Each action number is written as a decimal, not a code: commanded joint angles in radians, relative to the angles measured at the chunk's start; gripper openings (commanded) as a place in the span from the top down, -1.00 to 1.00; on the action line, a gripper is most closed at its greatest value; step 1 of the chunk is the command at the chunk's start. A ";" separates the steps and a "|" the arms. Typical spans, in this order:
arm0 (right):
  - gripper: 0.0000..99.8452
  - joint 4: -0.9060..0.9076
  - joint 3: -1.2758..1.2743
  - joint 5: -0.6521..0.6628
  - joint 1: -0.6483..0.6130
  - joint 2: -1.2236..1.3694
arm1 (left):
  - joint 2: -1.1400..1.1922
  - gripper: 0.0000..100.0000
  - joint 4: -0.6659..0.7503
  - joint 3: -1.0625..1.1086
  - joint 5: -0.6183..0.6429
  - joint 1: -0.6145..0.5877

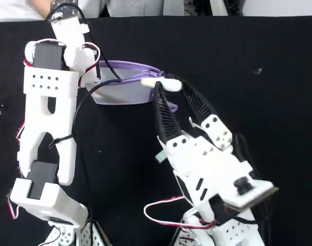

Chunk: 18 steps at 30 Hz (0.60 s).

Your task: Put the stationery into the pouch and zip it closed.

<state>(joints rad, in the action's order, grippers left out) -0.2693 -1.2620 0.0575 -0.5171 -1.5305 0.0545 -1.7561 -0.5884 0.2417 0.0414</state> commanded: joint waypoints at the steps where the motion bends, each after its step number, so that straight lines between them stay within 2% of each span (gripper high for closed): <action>1: 0.98 -0.089 -0.005 -0.061 -0.015 0.038 | -0.043 0.94 -0.002 -0.012 0.006 0.015; 5: 0.98 -0.110 0.002 -0.092 -0.018 0.117 | -0.043 0.94 -0.002 -0.005 0.011 0.015; 10: 0.98 -0.292 -0.018 -0.089 -0.015 0.285 | -0.043 0.94 -0.002 -0.005 0.011 0.015; 18: 0.98 -0.433 -0.019 -0.087 0.000 0.484 | -0.043 0.94 -0.002 -0.004 0.009 0.015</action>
<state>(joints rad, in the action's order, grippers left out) -0.6575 -1.2866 -0.0253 -0.5232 -1.0871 0.0545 -1.7561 -0.5884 0.2417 0.0399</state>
